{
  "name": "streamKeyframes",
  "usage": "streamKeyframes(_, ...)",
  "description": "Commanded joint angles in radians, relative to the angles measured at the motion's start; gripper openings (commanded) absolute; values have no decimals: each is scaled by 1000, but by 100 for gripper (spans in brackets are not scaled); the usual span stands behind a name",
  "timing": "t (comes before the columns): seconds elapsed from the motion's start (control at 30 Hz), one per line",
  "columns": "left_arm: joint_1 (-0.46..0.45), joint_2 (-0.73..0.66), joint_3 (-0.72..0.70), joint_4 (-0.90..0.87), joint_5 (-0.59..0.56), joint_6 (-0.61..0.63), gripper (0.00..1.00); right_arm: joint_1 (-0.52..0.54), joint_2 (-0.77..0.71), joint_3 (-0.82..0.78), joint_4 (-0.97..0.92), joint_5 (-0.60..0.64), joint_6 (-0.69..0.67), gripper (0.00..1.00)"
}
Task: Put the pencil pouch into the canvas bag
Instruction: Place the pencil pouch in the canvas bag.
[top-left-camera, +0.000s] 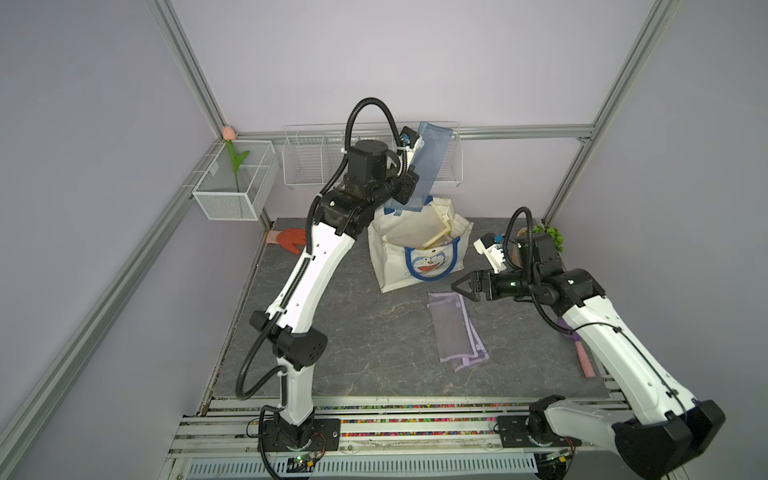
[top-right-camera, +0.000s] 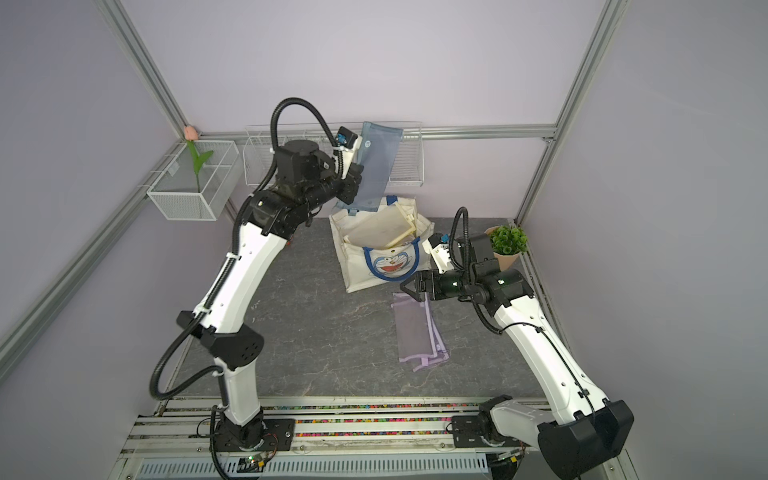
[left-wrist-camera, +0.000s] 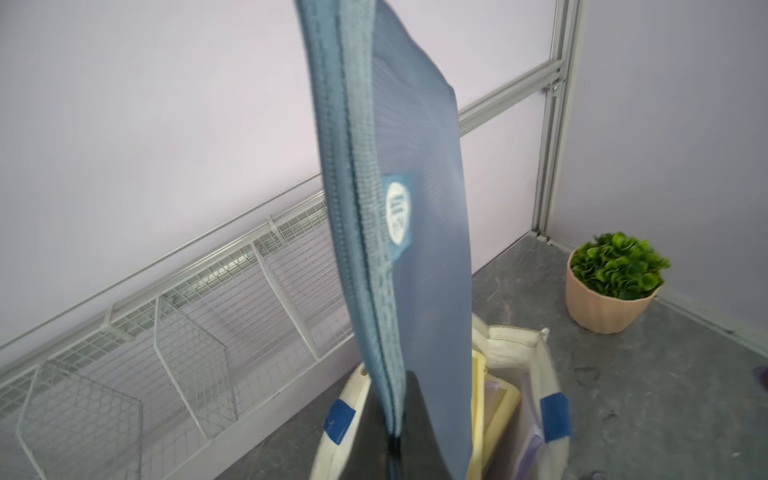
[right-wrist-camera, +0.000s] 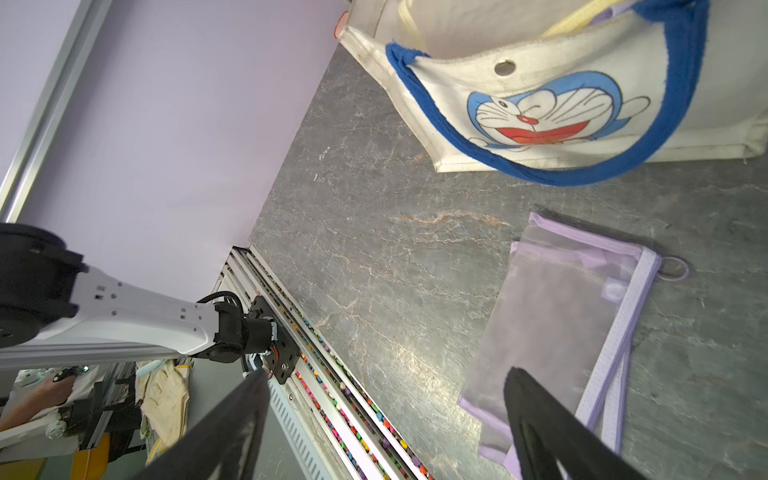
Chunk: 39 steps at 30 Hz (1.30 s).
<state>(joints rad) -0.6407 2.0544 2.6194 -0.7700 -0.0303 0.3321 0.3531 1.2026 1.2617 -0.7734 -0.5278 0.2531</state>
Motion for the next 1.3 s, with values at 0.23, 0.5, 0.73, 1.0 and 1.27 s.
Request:
streamKeyframes(0.23, -18, 59, -164, -94, -79, 208, 0, -66, -13, -28, -16, -6, -1, 90)
streamKeyframes(0.5, -22, 81, -279, -46, -49, 201, 0, -78, 2, -26, -15, -11, 2, 90)
streamKeyframes(0.73, -24, 143, -277, -17, -79, 203, 0, -85, -5, -30, -17, -9, 4, 90)
streamKeyframes(1.0, -28, 228, -221, -2, -95, 194, 0, -89, -11, -31, -21, -9, 3, 91)
streamKeyframes(1.27, -29, 264, -200, 39, -131, 182, 0, -91, -12, -36, -18, -12, 5, 91)
